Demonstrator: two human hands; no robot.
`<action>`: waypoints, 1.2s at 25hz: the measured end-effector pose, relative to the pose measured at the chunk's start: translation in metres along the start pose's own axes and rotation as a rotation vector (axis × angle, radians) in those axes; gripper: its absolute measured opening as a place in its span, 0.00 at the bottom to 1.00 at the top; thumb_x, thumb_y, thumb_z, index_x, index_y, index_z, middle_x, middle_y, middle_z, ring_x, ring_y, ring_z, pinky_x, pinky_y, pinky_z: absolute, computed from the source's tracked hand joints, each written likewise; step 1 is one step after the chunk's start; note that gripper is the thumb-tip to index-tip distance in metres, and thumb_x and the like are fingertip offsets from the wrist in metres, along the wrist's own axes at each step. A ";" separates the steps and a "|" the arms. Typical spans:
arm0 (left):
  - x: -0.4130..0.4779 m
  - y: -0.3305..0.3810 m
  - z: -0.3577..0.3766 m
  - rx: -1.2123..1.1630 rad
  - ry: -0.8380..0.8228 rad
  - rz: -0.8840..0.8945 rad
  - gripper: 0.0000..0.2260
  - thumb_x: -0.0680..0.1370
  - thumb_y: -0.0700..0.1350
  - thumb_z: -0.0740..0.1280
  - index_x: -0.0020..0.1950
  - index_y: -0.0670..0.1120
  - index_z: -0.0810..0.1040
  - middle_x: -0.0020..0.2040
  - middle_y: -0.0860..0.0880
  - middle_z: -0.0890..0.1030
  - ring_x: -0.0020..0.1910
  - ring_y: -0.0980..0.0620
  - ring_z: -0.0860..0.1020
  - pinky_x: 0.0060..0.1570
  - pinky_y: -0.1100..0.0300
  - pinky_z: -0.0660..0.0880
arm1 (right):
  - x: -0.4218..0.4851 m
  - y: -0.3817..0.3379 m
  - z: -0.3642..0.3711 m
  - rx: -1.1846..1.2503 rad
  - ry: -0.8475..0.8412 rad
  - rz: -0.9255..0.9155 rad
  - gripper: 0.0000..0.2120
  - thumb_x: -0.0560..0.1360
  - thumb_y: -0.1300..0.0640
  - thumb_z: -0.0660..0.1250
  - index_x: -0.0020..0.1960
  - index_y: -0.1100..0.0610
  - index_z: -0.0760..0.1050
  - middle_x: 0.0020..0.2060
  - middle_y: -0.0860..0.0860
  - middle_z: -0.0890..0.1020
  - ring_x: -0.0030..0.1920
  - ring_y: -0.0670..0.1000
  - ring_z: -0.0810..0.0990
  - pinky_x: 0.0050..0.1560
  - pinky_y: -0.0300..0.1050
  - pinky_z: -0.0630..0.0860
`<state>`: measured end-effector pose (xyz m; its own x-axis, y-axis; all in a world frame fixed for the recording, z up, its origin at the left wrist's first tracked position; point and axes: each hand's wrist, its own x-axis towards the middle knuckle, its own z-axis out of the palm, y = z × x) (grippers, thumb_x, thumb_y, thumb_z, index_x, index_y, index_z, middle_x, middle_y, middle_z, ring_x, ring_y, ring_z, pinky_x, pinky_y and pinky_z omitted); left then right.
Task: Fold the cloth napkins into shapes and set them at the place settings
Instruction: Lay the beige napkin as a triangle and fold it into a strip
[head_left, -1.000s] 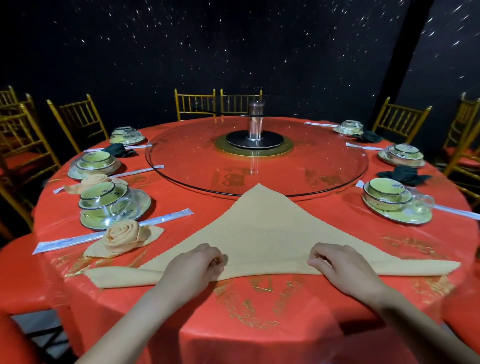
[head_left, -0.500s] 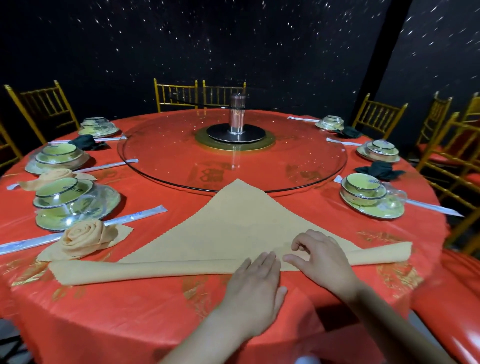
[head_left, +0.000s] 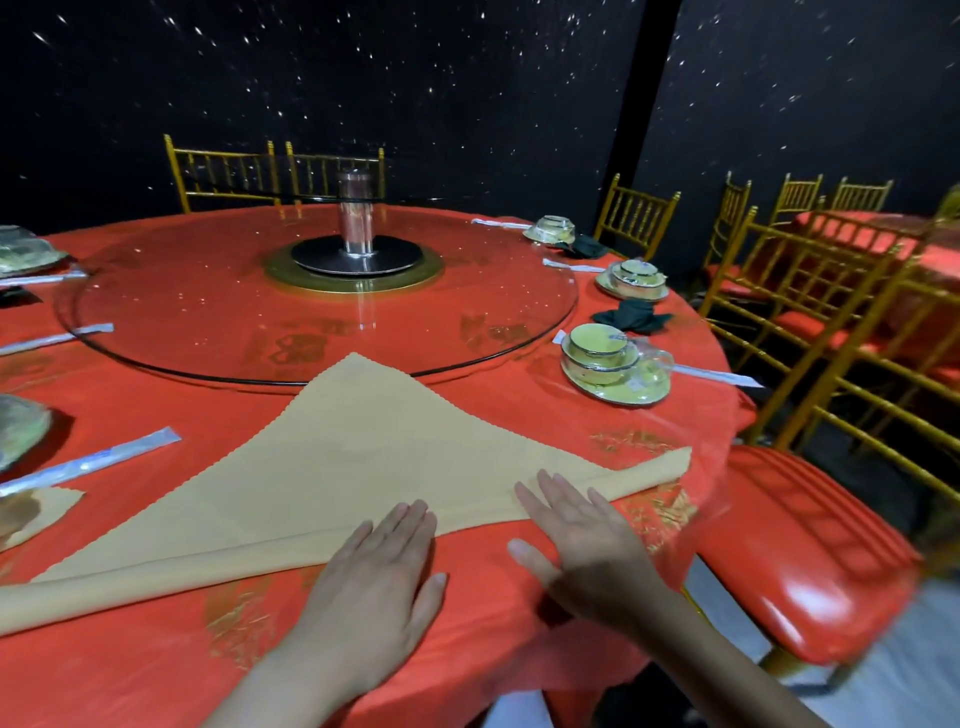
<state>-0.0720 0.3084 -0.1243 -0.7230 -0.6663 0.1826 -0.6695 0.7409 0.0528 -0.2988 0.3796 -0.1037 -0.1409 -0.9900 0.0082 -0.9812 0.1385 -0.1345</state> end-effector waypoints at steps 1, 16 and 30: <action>0.000 0.000 0.000 0.038 0.016 0.003 0.30 0.80 0.59 0.42 0.61 0.47 0.79 0.61 0.50 0.79 0.61 0.54 0.77 0.62 0.59 0.64 | -0.002 0.004 0.000 -0.010 0.006 0.017 0.56 0.52 0.24 0.17 0.76 0.42 0.43 0.77 0.46 0.45 0.75 0.43 0.41 0.70 0.43 0.35; 0.000 -0.004 -0.008 -0.024 -0.056 -0.005 0.29 0.81 0.59 0.42 0.64 0.47 0.77 0.64 0.51 0.77 0.63 0.53 0.75 0.65 0.65 0.50 | -0.006 0.072 0.001 0.004 0.089 0.472 0.31 0.76 0.32 0.45 0.76 0.41 0.49 0.77 0.48 0.50 0.76 0.51 0.46 0.72 0.61 0.41; -0.003 -0.025 -0.012 -0.140 0.066 0.148 0.33 0.73 0.59 0.40 0.78 0.52 0.48 0.76 0.58 0.47 0.74 0.64 0.46 0.69 0.73 0.39 | 0.015 -0.090 -0.001 0.145 -0.047 -0.187 0.49 0.63 0.32 0.24 0.77 0.56 0.43 0.77 0.48 0.46 0.75 0.42 0.38 0.72 0.42 0.32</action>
<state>-0.0513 0.2929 -0.1140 -0.7956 -0.5460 0.2625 -0.5237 0.8376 0.1552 -0.2123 0.3525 -0.0900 0.0512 -0.9987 0.0006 -0.9600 -0.0494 -0.2757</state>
